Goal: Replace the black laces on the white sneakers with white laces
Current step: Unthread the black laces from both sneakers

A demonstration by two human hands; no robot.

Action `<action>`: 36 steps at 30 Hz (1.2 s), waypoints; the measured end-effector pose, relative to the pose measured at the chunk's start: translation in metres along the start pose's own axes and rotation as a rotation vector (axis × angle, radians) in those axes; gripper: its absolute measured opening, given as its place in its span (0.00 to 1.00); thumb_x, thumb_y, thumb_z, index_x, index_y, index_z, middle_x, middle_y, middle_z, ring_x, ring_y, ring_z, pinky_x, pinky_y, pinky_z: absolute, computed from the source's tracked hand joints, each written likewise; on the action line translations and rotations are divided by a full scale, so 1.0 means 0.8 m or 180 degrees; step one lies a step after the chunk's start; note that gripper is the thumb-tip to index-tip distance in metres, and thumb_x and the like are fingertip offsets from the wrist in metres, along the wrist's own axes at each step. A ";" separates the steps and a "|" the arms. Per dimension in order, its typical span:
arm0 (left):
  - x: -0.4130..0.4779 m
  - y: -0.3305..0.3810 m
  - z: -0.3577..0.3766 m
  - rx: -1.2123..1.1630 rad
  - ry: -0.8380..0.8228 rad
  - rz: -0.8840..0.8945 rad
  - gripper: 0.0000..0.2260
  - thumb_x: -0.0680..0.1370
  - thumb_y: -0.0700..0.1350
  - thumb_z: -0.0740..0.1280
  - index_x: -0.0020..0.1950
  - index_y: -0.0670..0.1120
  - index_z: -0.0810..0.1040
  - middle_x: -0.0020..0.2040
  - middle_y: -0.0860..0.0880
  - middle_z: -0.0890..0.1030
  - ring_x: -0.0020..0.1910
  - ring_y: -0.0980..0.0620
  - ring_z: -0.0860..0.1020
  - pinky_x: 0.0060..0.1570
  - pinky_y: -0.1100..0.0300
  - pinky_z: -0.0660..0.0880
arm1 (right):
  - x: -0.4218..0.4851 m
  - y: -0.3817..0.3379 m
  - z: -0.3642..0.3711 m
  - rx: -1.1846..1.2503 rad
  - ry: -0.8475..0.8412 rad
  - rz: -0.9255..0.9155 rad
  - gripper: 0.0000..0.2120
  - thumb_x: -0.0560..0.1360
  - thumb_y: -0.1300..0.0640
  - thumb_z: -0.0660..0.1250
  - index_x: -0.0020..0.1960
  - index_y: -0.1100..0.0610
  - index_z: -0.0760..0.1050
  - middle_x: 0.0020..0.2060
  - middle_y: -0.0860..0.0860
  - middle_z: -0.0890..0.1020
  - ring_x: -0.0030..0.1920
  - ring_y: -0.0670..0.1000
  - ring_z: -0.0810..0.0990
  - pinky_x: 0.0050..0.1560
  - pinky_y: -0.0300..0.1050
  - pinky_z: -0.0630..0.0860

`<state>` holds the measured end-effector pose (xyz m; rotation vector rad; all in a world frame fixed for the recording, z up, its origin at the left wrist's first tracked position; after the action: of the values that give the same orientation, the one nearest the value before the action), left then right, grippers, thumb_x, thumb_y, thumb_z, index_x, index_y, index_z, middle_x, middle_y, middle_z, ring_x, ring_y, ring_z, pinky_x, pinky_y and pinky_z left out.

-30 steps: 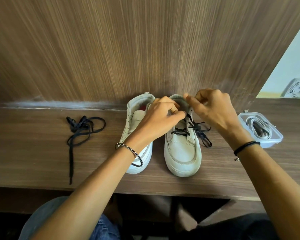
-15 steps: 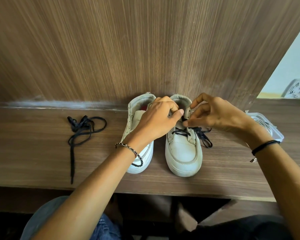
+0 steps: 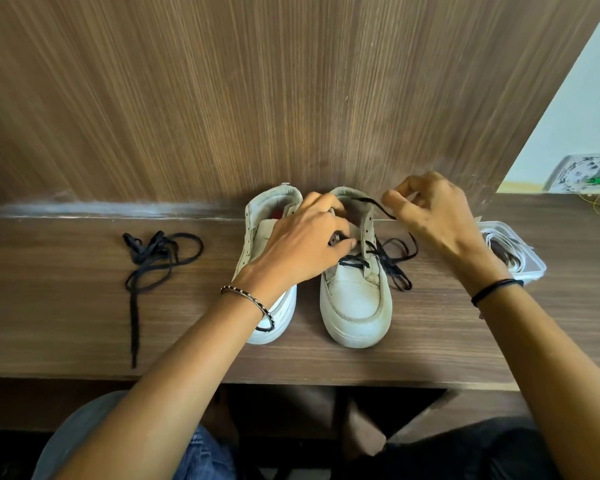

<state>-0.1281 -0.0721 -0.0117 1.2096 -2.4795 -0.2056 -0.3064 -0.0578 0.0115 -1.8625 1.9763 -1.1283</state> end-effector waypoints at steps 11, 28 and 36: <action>-0.002 -0.029 -0.006 -0.4258 0.0843 -0.1332 0.10 0.78 0.44 0.66 0.39 0.41 0.79 0.45 0.50 0.86 0.55 0.51 0.82 0.65 0.57 0.73 | -0.001 0.000 0.021 0.0560 -0.0482 0.0342 0.13 0.77 0.46 0.72 0.50 0.56 0.81 0.41 0.52 0.86 0.43 0.50 0.85 0.35 0.30 0.75; -0.011 -0.002 -0.003 -0.0345 -0.0101 -0.0364 0.09 0.81 0.57 0.67 0.49 0.57 0.85 0.29 0.54 0.76 0.35 0.56 0.75 0.31 0.58 0.66 | 0.000 -0.003 0.031 0.0566 -0.0518 0.0255 0.10 0.78 0.47 0.72 0.49 0.55 0.78 0.41 0.51 0.85 0.41 0.49 0.85 0.36 0.34 0.78; -0.011 -0.026 -0.029 -0.2389 0.1215 -0.0657 0.05 0.79 0.48 0.71 0.48 0.49 0.86 0.48 0.51 0.79 0.47 0.56 0.79 0.50 0.60 0.75 | -0.001 -0.002 0.029 0.0660 -0.0512 0.0300 0.11 0.78 0.48 0.72 0.48 0.55 0.78 0.38 0.52 0.86 0.39 0.49 0.85 0.33 0.32 0.76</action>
<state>-0.0991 -0.0769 0.0014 1.0331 -1.6952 -0.7943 -0.2909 -0.0662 -0.0041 -1.6808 1.7671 -1.0748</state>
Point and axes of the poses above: each hand's wrist, its own x-axis towards the middle knuckle, its own z-axis out of the palm, y = z × x, the point moved 7 cm from there along x, towards the middle knuckle
